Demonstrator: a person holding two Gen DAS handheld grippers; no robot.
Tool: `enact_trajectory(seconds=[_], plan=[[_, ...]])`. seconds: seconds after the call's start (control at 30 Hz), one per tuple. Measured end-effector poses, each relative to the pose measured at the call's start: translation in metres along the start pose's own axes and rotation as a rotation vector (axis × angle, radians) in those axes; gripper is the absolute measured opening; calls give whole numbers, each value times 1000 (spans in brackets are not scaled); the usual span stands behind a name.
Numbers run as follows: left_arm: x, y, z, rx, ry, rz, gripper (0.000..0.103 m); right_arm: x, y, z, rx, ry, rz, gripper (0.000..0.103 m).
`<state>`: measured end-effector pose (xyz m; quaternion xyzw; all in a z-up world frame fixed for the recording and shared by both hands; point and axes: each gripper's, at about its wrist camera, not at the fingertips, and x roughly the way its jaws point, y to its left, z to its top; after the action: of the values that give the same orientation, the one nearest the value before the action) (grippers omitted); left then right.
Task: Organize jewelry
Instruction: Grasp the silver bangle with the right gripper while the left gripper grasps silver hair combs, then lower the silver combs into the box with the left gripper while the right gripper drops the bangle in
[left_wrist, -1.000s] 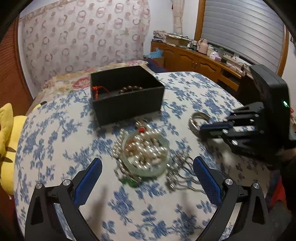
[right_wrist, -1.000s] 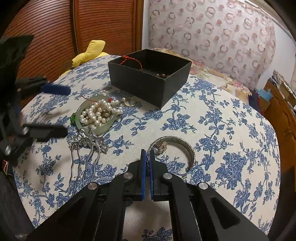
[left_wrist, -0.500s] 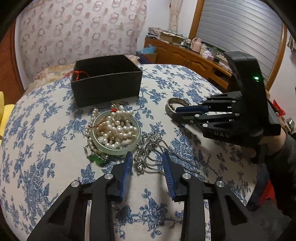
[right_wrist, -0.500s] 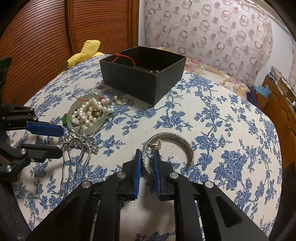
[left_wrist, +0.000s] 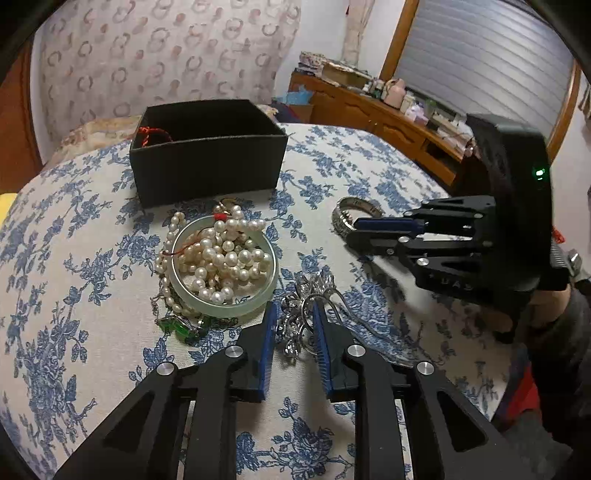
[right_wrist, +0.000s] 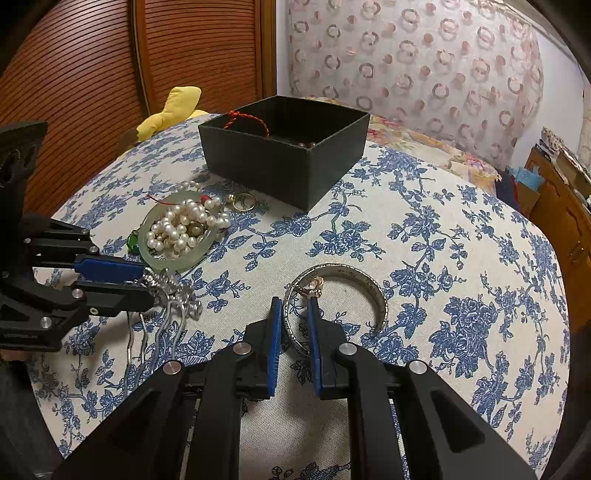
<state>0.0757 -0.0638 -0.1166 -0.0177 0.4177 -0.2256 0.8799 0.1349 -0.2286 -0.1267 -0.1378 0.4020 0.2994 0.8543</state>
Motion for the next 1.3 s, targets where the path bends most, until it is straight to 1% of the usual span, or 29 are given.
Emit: enact_trajectory(seconds=[0.17, 0.23, 0.3, 0.43, 0.6, 0.67, 0.73, 0.9, 1.07, 1.3], plan=[[-16, -4, -1, 12, -48, -6, 13, 0, 0, 0, -1, 0, -1, 16], [-23, -4, -1, 4, -71, -23, 8, 0, 0, 0, 0, 0, 0, 16], [-28, -6, 0, 10, -81, -21, 7, 0, 0, 0, 0, 0, 0, 16], [-28, -6, 1, 14, -79, -17, 7, 0, -1, 0, 0, 0, 1, 16], [-34, -6, 2, 8, -101, -12, 6, 0, 0, 0, -8, 1, -7, 15], [-39, -5, 5, 8, -117, -6, 6, 0, 1, 1, -14, 4, 7, 6], [-43, -4, 8, 8, -133, 4, 6, -1, 3, 2, -17, 1, -3, 6], [-56, 2, 20, 3, -179, 30, 6, -8, 7, 7, -22, -33, -10, 6], [-67, 12, 36, 2, -226, 62, 6, -20, 10, 17, -25, -86, -5, 6], [-71, 30, 60, -5, -264, 108, 7, -25, 9, 44, -42, -136, 15, 6]])
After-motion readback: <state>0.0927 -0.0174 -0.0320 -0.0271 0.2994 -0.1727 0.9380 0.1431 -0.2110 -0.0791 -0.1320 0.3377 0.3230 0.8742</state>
